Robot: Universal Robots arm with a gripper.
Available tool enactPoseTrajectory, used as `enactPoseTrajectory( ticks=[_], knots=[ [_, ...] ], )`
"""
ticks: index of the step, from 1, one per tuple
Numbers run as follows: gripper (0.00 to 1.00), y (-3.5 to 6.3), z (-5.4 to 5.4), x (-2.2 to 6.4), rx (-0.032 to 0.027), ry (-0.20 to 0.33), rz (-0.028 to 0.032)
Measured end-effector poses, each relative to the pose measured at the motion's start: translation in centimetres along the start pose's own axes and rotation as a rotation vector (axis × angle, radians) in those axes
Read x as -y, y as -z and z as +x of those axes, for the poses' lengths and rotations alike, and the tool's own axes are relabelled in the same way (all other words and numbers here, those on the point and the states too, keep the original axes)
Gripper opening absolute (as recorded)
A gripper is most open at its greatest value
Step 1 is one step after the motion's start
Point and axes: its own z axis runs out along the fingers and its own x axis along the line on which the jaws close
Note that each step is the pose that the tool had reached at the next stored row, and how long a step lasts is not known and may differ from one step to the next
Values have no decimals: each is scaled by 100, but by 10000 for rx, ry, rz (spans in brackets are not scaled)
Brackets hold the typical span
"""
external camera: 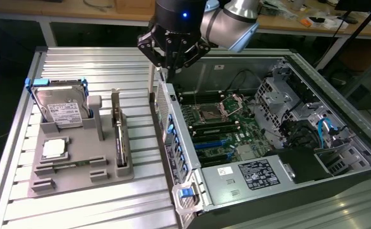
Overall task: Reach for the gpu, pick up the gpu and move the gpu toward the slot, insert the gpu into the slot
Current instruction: 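Reach for the gpu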
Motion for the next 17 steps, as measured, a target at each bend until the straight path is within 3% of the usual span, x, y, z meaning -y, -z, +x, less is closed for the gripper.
enactPoseTrajectory(
  ticks=[17],
  knots=[
    [11,12,432,40,0,0,-1]
  ],
)
